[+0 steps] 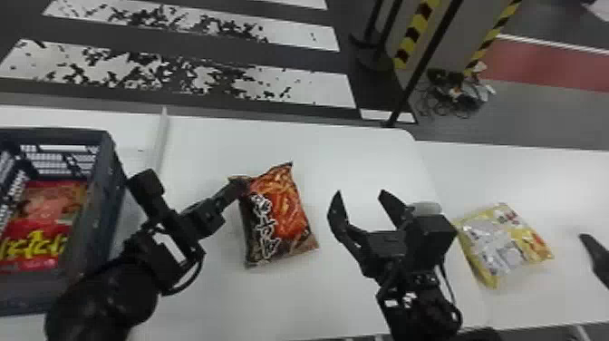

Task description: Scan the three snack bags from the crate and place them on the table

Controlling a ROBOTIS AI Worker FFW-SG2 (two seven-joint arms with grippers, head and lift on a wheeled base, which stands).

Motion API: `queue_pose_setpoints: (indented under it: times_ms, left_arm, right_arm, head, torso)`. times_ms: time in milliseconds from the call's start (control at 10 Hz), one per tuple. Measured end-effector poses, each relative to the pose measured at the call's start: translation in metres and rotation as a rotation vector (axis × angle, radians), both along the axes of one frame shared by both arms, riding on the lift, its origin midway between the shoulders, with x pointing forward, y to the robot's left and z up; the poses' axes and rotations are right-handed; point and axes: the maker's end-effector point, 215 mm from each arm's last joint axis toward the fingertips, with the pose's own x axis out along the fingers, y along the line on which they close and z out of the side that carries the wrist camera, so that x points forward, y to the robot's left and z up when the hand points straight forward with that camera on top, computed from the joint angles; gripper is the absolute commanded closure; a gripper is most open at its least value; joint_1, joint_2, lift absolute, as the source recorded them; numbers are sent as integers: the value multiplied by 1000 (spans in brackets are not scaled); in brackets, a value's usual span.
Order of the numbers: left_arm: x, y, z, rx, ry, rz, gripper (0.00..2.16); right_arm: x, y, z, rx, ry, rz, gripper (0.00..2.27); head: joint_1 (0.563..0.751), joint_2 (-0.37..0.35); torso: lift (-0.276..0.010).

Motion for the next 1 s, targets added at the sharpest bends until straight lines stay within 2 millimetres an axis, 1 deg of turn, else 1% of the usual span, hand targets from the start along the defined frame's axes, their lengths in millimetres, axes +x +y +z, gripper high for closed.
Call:
queue_pose_setpoints:
  times_ms: [200,300,400,500,600,700,800,900,1000]
  left_arm:
    - [-13,-29,-12,56,-11,-59,2142]
    - [-27,-49,-21,85,-7,-105,2142]
    - [-44,-73,-28,105,-4,-162,2142]
    - [-56,-90,-31,124,-6,-204,2138]
    - [-62,-98,-35,156,-13,-228,1757]
    - [-61,-97,-35,173,-17,-227,228]
    - [-56,-93,-35,193,-19,-214,-2]
    - [-51,-90,-35,236,-31,-207,6]
    - [-47,-89,-30,289,-64,-211,29]
  right_arm:
    - [2,1,1,5,-3,2,154]
    - [4,3,2,8,-6,5,154]
    - [6,7,3,13,-8,10,154]
    - [6,10,2,17,-7,13,154]
    - [6,13,2,19,-7,17,154]
    - [5,14,3,20,-7,19,154]
    - [3,14,3,20,-6,20,154]
    - [2,13,3,19,-5,20,154]
    - [1,12,3,16,-5,19,154]
  head:
    - [695,-257]
    - [695,-282]
    - [695,-298]
    - [695,-326]
    - [695,-338]
    - [695,-337]
    - [695,-332]
    - [695,-328]
    - [695,-326]
  torso:
    - [-62]
    - [-62]
    - [-62]
    - [-62]
    - [-62]
    - [-62]
    - [-62]
    - [-62]
    - [-62]
